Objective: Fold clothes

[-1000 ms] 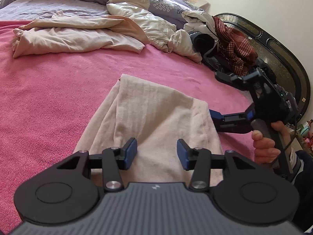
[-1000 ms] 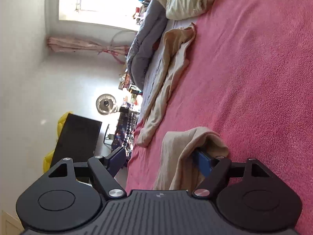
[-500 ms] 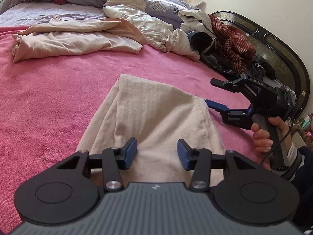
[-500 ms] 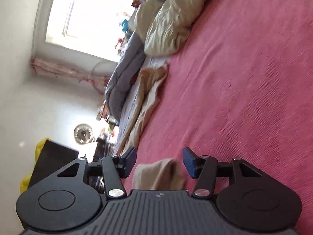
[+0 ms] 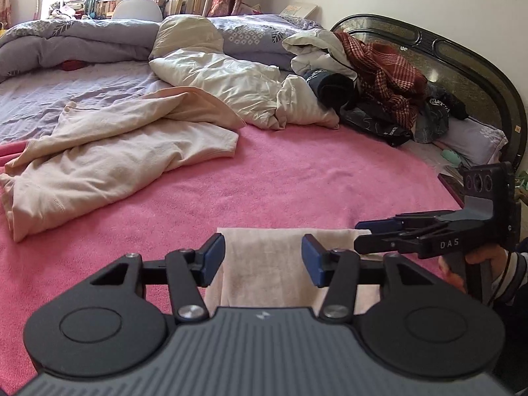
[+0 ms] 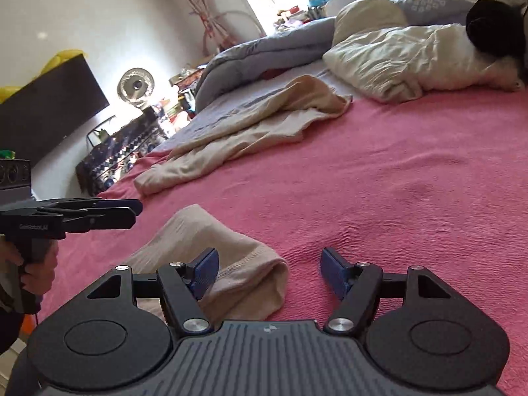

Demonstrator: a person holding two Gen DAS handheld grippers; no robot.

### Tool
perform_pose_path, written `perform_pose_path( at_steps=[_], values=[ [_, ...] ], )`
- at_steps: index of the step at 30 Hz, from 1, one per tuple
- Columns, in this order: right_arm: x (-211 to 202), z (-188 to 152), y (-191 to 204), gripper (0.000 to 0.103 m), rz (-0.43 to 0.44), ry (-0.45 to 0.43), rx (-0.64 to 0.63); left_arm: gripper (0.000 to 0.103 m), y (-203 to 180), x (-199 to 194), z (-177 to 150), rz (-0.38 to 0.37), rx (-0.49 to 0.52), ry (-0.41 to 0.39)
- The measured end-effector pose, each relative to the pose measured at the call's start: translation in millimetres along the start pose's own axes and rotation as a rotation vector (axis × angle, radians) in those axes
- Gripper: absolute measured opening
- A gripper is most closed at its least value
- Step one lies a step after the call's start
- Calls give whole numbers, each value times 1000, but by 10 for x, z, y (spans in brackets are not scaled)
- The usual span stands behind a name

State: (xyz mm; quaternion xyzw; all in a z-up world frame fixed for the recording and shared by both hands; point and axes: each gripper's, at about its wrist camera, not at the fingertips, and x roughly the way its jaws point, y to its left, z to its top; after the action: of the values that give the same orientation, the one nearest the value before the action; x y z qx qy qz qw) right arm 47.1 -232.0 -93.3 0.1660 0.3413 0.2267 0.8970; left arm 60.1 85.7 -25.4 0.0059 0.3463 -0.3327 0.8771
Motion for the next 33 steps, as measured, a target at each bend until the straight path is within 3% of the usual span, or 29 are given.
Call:
perform_pose_path(
  at_steps=[1, 3, 9, 14, 18, 21, 23, 26, 28, 29, 32, 33],
  values=[
    [-7, -9, 34, 67, 3, 10, -9, 56, 2, 31, -20, 14, 5, 7],
    [-22, -26, 103, 45, 9, 31, -28, 56, 23, 95, -57, 38, 7, 19],
    [-147, -106, 274, 15, -19, 21, -32, 56, 196, 181, -88, 45, -39, 16],
    [-268, -34, 440, 13, -57, -21, -75, 56, 247, 171, -32, 20, 0, 17],
    [-283, -35, 507, 13, -88, -11, -145, 58, 279, 291, 122, -132, 79, 93],
    [-251, -60, 481, 13, -92, -3, -144, 59, 229, 497, 165, -113, 176, 161],
    [-230, -76, 462, 13, -92, 2, -141, 62, 225, 624, 168, -87, 187, 164],
    [-198, -100, 432, 13, -93, 9, -136, 78, 315, 789, 146, -135, 96, 153],
    [-182, -107, 400, 13, -86, 19, -131, 99, 271, 851, 115, -171, 107, 144],
    [-170, -109, 384, 14, -82, 25, -129, 102, 201, 879, 98, -168, 147, 149],
    [-150, -117, 356, 14, -76, 31, -123, 100, -3, 907, 28, -100, 258, 141],
    [-143, -120, 347, 14, -74, 32, -122, 90, 3, 885, 31, -106, 240, 134]
  ],
)
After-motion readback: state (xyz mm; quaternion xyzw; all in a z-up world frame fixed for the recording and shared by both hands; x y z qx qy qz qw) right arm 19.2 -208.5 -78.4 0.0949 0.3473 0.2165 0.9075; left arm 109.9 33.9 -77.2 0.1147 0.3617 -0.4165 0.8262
